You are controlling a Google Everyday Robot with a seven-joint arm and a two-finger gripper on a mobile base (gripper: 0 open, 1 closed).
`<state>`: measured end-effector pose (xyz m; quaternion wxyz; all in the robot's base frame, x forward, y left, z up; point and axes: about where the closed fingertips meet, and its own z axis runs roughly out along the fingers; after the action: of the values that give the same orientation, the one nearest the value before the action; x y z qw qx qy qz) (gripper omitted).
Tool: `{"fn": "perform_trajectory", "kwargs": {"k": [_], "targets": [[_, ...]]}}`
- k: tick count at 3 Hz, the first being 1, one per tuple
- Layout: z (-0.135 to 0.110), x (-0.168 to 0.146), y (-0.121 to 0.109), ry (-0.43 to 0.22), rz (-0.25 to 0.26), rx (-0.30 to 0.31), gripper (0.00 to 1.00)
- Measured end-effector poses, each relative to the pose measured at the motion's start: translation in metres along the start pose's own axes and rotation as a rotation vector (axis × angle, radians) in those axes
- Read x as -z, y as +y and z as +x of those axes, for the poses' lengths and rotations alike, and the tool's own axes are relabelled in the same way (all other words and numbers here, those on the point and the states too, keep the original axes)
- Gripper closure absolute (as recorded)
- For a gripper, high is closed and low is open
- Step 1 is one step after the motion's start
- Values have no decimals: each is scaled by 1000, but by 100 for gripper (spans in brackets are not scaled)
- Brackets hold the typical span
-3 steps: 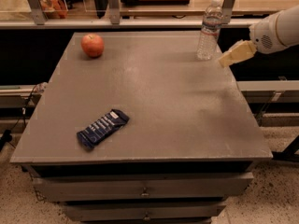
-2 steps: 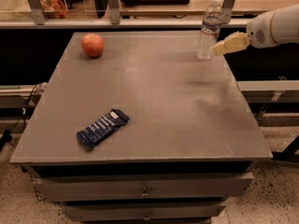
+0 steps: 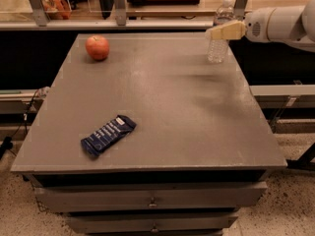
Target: Move water bottle near apple
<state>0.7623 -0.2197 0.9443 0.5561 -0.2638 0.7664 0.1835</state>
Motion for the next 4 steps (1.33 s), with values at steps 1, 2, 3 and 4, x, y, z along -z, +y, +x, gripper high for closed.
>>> {"fn": "perform_trajectory", "kwargs": {"k": [1, 2, 3, 4], "targets": [[-8, -18, 10, -37, -28, -16, 0], [-10, -39, 26, -49, -50, 0, 21], [-13, -46, 33, -54, -45, 32, 45], [-40, -45, 40, -99, -49, 82, 68]]}}
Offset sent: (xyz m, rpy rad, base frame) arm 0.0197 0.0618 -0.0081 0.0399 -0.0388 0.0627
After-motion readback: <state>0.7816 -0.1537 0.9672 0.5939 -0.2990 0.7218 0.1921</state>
